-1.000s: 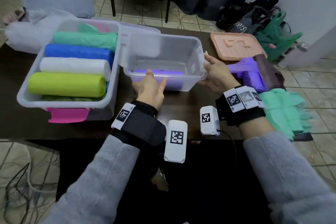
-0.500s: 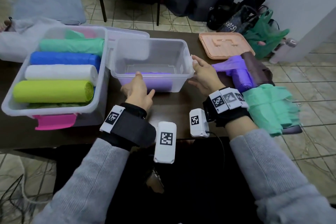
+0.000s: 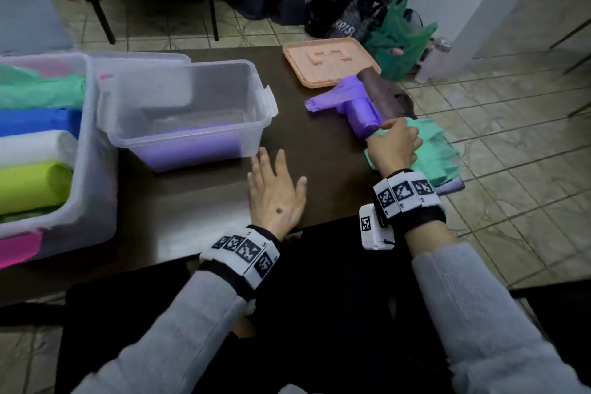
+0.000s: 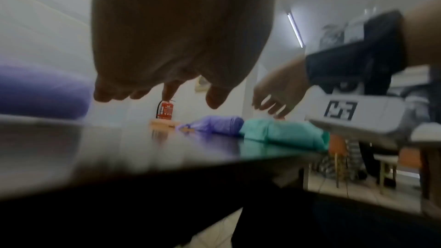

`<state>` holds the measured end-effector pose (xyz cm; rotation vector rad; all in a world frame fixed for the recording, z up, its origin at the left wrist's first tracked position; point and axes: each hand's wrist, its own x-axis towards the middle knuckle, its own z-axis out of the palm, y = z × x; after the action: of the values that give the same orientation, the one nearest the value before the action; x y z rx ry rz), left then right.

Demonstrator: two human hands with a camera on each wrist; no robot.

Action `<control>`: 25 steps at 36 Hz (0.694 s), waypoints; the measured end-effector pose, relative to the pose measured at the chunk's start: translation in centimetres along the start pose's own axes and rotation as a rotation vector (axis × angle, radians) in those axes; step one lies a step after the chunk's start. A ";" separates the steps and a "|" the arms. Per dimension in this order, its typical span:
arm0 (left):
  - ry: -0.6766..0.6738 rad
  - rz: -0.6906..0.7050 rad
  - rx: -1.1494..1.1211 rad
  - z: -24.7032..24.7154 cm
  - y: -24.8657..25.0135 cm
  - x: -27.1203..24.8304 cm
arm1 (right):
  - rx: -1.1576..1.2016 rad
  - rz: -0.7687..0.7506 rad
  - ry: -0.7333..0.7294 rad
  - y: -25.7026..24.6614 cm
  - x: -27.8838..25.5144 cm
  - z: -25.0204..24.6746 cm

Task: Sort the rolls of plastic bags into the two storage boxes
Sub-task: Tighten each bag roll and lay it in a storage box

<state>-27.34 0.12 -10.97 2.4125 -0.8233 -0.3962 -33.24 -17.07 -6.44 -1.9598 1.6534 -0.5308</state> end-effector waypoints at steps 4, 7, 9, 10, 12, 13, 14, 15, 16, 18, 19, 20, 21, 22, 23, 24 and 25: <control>0.000 0.044 0.181 1.7 -1.4 -0.1 | -0.154 0.066 0.004 1.5 0.5 -1.2; 0.011 0.053 0.258 2.4 -2.5 -0.1 | -0.207 0.115 -0.059 2.2 0.8 -1.5; 0.024 0.064 0.277 2.6 -2.8 -0.1 | -0.246 0.098 -0.105 2.6 1.0 -1.5; 0.028 0.073 0.286 2.7 -2.8 -0.1 | -0.265 0.079 -0.118 2.7 1.0 -1.4; 0.030 0.088 0.302 2.8 -2.9 -0.1 | -0.300 0.036 -0.117 3.0 1.2 -1.4; 0.034 0.092 0.302 2.8 -2.9 -0.1 | -0.310 0.019 -0.114 3.1 1.2 -1.5; 0.039 0.095 0.301 2.8 -3.0 -0.1 | -0.316 0.008 -0.113 3.1 1.2 -1.5; 0.045 0.098 0.302 2.8 -3.0 -0.2 | -0.320 -0.001 -0.118 3.1 1.2 -1.6; 0.048 0.098 0.305 2.8 -3.1 -0.2 | -0.325 -0.010 -0.130 3.1 1.1 -1.6; 0.053 0.099 0.309 2.8 -3.1 -0.3 | -0.326 -0.032 -0.161 2.9 1.0 -1.5; 0.056 0.100 0.308 2.8 -3.1 -0.3 | -0.319 -0.043 -0.176 2.8 0.9 -1.4; 0.060 0.102 0.306 2.8 -3.2 -0.3 | -0.309 -0.049 -0.189 2.7 0.8 -1.3; 0.062 0.104 0.305 2.9 -3.2 -0.3 | -0.298 -0.052 -0.199 2.5 0.7 -1.1; 0.063 0.103 0.307 2.9 -3.2 -0.3 | -0.283 -0.052 -0.207 2.4 0.6 -1.0; 0.061 0.102 0.311 2.8 -3.2 -0.3 | -0.264 -0.061 -0.216 2.3 0.5 -0.9; 0.058 0.102 0.315 2.8 -3.2 -0.3 | -0.243 -0.080 -0.224 2.2 0.4 -0.7; 0.053 0.102 0.315 2.8 -3.2 -0.3 | -0.225 -0.103 -0.232 2.1 0.2 -0.6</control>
<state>-27.24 1.28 -15.10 2.6391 -1.0467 -0.1714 -35.22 -17.65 -7.29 -2.1840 1.5266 -0.1499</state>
